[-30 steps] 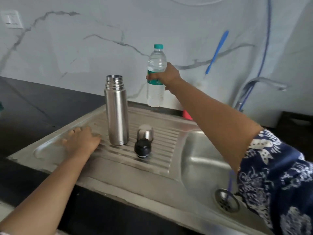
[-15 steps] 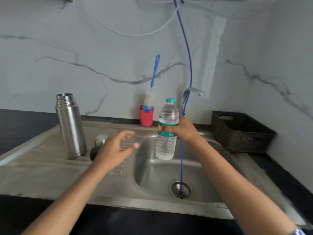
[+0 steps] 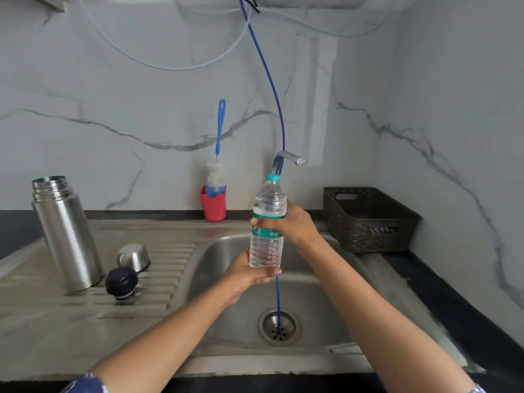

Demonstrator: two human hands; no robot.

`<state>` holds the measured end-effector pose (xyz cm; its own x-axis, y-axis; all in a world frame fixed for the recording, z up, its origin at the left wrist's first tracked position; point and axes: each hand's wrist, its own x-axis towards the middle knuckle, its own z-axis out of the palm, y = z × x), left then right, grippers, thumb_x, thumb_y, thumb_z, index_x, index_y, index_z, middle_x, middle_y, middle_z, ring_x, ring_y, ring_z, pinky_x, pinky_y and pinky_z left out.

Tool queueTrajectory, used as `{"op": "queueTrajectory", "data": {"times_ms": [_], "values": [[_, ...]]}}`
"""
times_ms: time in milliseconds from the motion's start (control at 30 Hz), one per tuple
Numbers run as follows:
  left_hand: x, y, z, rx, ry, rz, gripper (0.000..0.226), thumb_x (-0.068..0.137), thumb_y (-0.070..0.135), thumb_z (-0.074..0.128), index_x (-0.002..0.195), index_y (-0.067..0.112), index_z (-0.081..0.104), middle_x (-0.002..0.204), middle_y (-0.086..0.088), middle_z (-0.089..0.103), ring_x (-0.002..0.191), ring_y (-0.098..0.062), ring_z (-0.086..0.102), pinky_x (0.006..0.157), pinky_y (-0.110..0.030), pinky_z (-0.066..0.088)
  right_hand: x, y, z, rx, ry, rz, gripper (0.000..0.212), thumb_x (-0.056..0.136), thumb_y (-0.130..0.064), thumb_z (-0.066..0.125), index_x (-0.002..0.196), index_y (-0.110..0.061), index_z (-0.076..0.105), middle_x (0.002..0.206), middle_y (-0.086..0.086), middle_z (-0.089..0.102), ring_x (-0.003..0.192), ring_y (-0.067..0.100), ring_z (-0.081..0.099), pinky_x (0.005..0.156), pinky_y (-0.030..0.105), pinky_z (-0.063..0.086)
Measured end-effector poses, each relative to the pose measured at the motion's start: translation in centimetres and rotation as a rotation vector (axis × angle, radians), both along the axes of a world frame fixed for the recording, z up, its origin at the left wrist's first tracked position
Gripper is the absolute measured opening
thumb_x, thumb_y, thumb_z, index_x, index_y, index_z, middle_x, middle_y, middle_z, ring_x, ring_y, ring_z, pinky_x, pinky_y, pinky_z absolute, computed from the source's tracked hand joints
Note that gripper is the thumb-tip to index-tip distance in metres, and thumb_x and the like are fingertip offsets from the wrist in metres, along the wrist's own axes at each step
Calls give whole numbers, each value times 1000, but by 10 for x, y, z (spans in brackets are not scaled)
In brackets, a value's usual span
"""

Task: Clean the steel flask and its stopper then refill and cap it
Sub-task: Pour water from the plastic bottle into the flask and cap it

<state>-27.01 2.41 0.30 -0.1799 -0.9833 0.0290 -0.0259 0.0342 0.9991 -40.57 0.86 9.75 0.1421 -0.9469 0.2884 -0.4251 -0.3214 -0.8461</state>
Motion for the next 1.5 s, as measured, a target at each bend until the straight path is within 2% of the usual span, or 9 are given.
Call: {"op": "queueTrajectory", "data": {"times_ms": [167,300,400,533,800,1167,1267,1367,1500], "values": [[-2,-6,-9,-27,27,58,62,47,19,84,105,13,63,87,2,73,84,-14,70,69,-24,54,-7,0,17,131,147,260,38,78,-42,74,110,-29,60,109,-7,67,99,9,63,95,32,48],[1,-10,-13,-34,24,41,69,42,23,83,106,6,64,81,1,72,77,-12,68,66,-25,53,-15,-7,50,47,145,78,65,75,-57,68,123,-15,54,116,0,62,101,15,59,84,31,49],[3,-10,-17,-47,-32,20,56,52,12,82,104,6,63,75,4,71,72,-8,68,65,-24,52,-15,-15,71,-140,302,-60,51,76,-58,68,101,-14,66,91,-1,65,78,11,58,77,30,51],[2,-9,-18,-79,-56,53,48,57,8,79,102,9,63,74,5,71,73,-9,67,65,-22,52,-14,-20,82,-151,455,-139,44,75,-51,74,80,-8,67,70,4,66,57,11,58,76,30,55],[7,-12,-21,-137,-19,129,68,42,41,87,103,20,65,92,0,75,87,-18,71,79,-33,56,-7,-32,74,-82,399,-137,46,78,-46,73,87,-1,69,79,9,74,79,21,72,85,34,56],[11,-9,-19,-75,-30,-35,68,44,37,84,104,12,67,91,-2,75,89,-18,70,79,-27,53,-30,-38,83,-132,374,311,23,89,-19,66,108,-7,69,97,2,68,87,12,63,73,21,57],[11,-8,-20,-73,-27,-42,68,44,37,84,105,13,67,91,-2,75,89,-19,70,79,-29,53,-34,-40,86,-73,403,280,34,86,-31,68,113,-11,66,101,1,67,88,12,64,68,24,58],[8,-8,-20,-88,-17,-23,68,43,37,84,104,13,66,88,-1,74,85,-17,70,76,-28,53,-32,-38,92,-45,362,97,48,85,-51,62,97,-6,69,85,3,69,67,8,63,57,19,52],[8,-6,-18,-106,-35,-10,72,42,39,83,106,13,65,90,-2,75,85,-16,71,71,-24,53,-20,-37,92,-134,693,-47,50,80,-54,65,81,-5,67,72,5,70,55,11,62,64,22,53]]}}
